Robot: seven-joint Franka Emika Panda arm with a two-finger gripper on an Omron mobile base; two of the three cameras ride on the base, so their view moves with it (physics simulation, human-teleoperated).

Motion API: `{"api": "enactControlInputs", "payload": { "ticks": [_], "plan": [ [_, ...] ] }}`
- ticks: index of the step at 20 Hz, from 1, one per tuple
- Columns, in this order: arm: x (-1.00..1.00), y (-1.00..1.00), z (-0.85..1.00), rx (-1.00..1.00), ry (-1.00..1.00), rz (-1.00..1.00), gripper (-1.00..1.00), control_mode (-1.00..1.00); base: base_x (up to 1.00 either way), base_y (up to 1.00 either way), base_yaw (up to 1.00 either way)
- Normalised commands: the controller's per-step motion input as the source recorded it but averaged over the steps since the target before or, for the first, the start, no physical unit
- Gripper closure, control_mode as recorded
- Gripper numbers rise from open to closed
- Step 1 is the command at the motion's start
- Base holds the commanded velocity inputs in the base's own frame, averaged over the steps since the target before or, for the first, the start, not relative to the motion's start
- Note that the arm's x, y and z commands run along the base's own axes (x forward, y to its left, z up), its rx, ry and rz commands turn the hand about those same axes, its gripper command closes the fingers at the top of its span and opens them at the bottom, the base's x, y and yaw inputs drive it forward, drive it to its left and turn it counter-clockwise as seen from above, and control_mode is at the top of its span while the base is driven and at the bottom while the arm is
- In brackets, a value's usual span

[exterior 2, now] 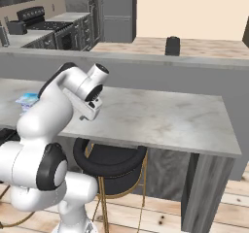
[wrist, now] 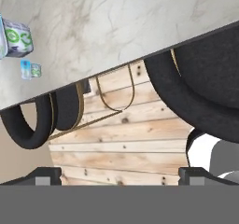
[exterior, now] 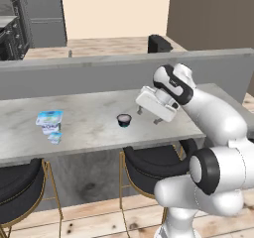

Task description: Stack the yogurt containers by placing the smaller containers on top of the larger containers.

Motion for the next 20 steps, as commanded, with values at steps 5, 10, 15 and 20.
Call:
{"api": "enactControlInputs", "payload": {
  "ticks": [5,10,15,20],
  "plan": [
    [0.35,0.00,-0.18,0.00,0.00,0.00,-1.00,-1.00,0.00,0.00,0.00],
    [0.34,0.00,-0.23,0.00,0.00,0.00,-1.00,-1.00,0.00,0.00,0.00],
    [0.18,0.00,-0.16,0.00,0.00,0.00,-1.00,-1.00,0.00,0.00,0.00],
    [0.22,0.00,-0.02,0.00,0.00,0.00,-1.00,-1.00,0.00,0.00,0.00]
  ]
}}
